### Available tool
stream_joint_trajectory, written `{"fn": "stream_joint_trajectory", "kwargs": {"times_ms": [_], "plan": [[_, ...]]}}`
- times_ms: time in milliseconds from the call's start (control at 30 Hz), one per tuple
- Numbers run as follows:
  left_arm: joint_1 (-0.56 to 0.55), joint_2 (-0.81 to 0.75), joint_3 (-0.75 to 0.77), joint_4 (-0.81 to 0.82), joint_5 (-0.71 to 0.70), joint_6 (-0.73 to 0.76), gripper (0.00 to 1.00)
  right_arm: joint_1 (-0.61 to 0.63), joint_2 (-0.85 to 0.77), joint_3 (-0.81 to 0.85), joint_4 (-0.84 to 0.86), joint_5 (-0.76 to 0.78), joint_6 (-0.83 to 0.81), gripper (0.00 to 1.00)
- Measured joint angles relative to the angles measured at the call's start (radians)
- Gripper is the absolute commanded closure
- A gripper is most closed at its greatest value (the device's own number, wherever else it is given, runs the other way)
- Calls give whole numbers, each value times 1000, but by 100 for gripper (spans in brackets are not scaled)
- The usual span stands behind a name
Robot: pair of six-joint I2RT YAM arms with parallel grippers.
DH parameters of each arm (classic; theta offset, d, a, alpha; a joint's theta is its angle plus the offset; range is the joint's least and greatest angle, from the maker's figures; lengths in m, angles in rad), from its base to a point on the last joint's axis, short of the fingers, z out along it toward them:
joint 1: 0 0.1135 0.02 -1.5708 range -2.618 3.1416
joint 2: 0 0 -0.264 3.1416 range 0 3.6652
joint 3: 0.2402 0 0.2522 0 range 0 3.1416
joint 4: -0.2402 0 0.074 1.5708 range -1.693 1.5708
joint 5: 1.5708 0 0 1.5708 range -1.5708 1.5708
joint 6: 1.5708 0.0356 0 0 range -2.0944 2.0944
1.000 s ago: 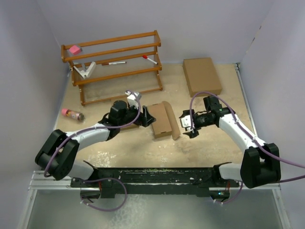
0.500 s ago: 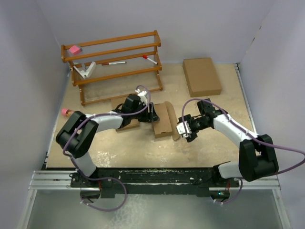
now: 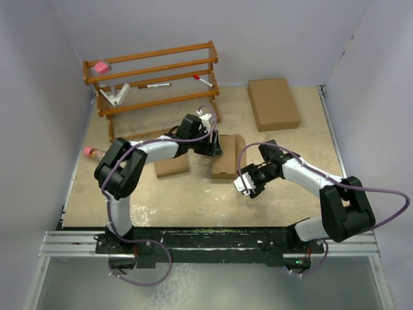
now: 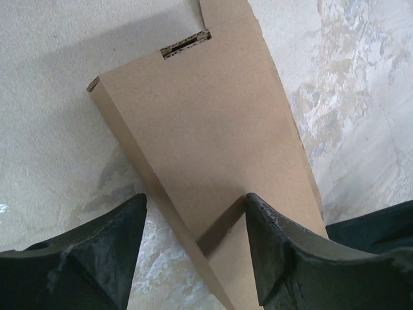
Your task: Fold the paper box
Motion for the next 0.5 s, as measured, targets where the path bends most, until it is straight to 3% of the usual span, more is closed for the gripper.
{"fn": "stream_joint_trajectory", "kwargs": {"times_ms": [500], "plan": [[0,-78,-70,-11,24,6,33,63,27,-27,131,78,54,54]]}}
